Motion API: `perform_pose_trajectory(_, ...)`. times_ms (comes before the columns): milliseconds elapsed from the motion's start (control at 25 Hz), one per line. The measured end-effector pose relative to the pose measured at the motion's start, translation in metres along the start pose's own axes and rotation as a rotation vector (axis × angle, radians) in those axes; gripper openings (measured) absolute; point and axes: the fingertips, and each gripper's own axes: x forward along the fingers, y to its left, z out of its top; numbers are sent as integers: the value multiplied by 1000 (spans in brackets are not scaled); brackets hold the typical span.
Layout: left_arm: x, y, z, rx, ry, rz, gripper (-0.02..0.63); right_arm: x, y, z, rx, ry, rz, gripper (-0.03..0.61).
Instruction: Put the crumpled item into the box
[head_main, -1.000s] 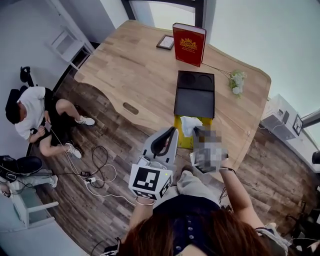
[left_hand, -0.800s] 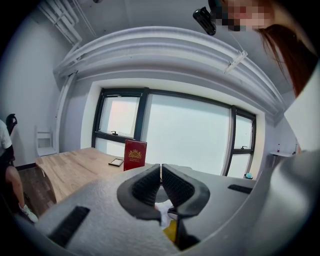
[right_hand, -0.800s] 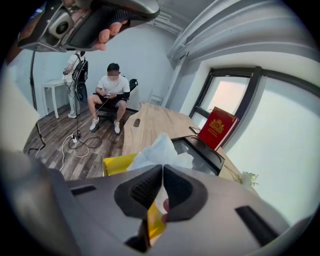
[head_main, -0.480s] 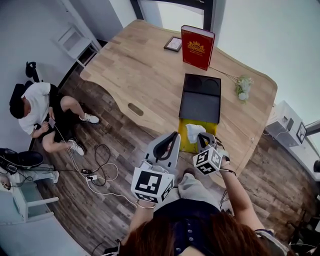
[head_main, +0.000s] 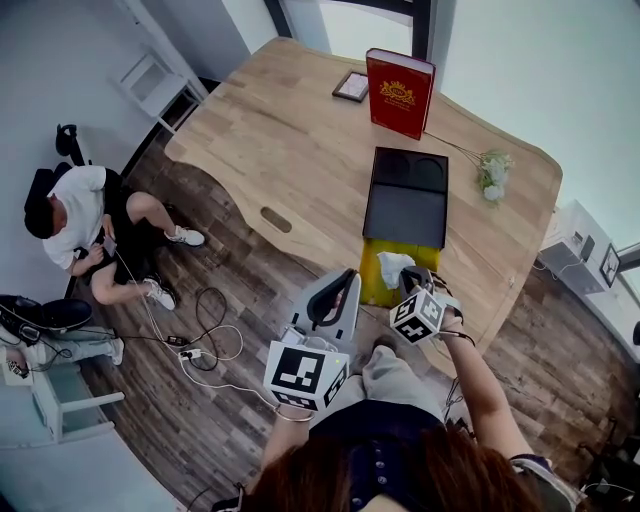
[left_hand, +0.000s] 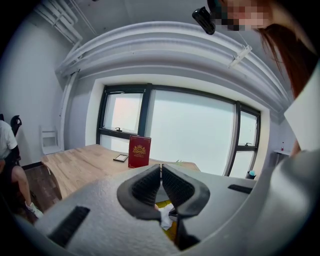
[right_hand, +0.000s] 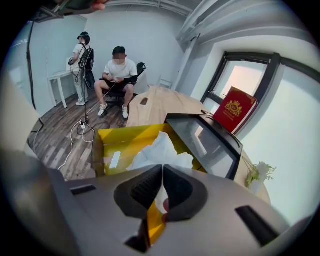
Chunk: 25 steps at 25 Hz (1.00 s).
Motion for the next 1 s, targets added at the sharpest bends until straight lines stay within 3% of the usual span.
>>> perform_pose_trajectory(600, -3, 9, -2, 4, 14, 17, 32, 17, 5, -7, 9, 67, 42, 31)
perform_pose_trajectory(1000, -13, 14, 2, 12, 1, 12, 32, 13, 1, -3, 18, 76, 14, 31)
